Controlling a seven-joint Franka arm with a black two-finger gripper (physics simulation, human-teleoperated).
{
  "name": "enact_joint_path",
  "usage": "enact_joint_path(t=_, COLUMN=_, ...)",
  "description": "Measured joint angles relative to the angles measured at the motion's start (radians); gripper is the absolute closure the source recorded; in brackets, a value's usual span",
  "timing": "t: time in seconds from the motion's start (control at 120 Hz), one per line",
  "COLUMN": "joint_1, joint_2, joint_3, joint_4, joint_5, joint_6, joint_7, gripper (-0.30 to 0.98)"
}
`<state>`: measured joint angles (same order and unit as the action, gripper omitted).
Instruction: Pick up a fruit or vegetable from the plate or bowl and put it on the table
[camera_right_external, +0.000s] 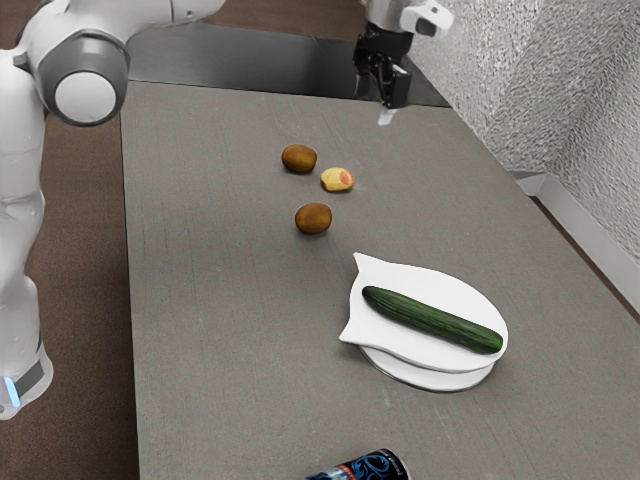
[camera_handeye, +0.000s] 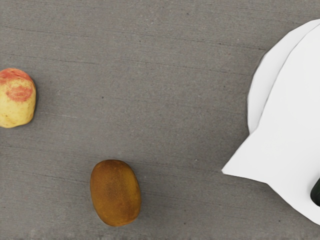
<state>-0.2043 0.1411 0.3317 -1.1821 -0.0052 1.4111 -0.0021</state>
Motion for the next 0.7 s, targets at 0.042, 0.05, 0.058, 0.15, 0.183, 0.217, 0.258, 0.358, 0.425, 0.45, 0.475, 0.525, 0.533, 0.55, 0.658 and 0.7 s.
enact_joint_path(t=0.042, joint_1=-0.004, joint_2=0.001, joint_3=0.002, joint_4=0.003, joint_5=0.000, joint_6=-0.013, joint_7=0.000, gripper=0.00)
enact_joint_path(t=0.05, joint_1=-0.005, joint_2=0.001, joint_3=0.003, joint_4=0.003, joint_5=0.000, joint_6=-0.015, joint_7=0.000, gripper=0.00)
enact_joint_path(t=0.058, joint_1=-0.006, joint_2=0.001, joint_3=0.003, joint_4=0.003, joint_5=0.000, joint_6=-0.018, joint_7=0.000, gripper=0.00)
enact_joint_path(t=0.15, joint_1=-0.009, joint_2=0.002, joint_3=0.004, joint_4=0.005, joint_5=0.000, joint_6=-0.037, joint_7=-0.001, gripper=0.00)
enact_joint_path(t=0.183, joint_1=-0.008, joint_2=0.002, joint_3=0.004, joint_4=0.005, joint_5=0.000, joint_6=-0.042, joint_7=-0.001, gripper=0.00)
enact_joint_path(t=0.217, joint_1=-0.008, joint_2=0.002, joint_3=0.004, joint_4=0.005, joint_5=-0.001, joint_6=-0.046, joint_7=-0.002, gripper=0.00)
enact_joint_path(t=0.258, joint_1=-0.008, joint_2=0.001, joint_3=0.004, joint_4=0.006, joint_5=-0.001, joint_6=-0.051, joint_7=-0.001, gripper=0.00)
enact_joint_path(t=0.358, joint_1=-0.012, joint_2=-0.038, joint_3=0.003, joint_4=0.064, joint_5=0.001, joint_6=-0.061, joint_7=0.000, gripper=0.00)
enact_joint_path(t=0.425, joint_1=-0.011, joint_2=-0.054, joint_3=-0.008, joint_4=0.119, joint_5=0.001, joint_6=-0.065, joint_7=0.000, gripper=0.00)
enact_joint_path(t=0.45, joint_1=-0.006, joint_2=-0.056, joint_3=-0.022, joint_4=0.128, joint_5=0.001, joint_6=-0.067, joint_7=0.000, gripper=0.00)
enact_joint_path(t=0.475, joint_1=-0.006, joint_2=-0.057, joint_3=-0.036, joint_4=0.135, joint_5=0.001, joint_6=-0.067, joint_7=0.001, gripper=0.00)
enact_joint_path(t=0.525, joint_1=-0.009, joint_2=-0.054, joint_3=-0.072, joint_4=0.139, joint_5=0.003, joint_6=-0.069, joint_7=0.001, gripper=0.00)
enact_joint_path(t=0.533, joint_1=-0.012, joint_2=-0.052, joint_3=-0.076, joint_4=0.139, joint_5=0.003, joint_6=-0.069, joint_7=0.001, gripper=0.00)
enact_joint_path(t=0.55, joint_1=-0.019, joint_2=-0.049, joint_3=-0.083, joint_4=0.138, joint_5=0.003, joint_6=-0.070, joint_7=0.001, gripper=0.00)
enact_joint_path(t=0.658, joint_1=-0.066, joint_2=-0.019, joint_3=-0.099, joint_4=0.133, joint_5=0.006, joint_6=-0.072, joint_7=0.000, gripper=0.00)
enact_joint_path(t=0.7, joint_1=-0.076, joint_2=0.001, joint_3=-0.101, joint_4=0.133, joint_5=0.006, joint_6=-0.073, joint_7=0.000, gripper=0.00)
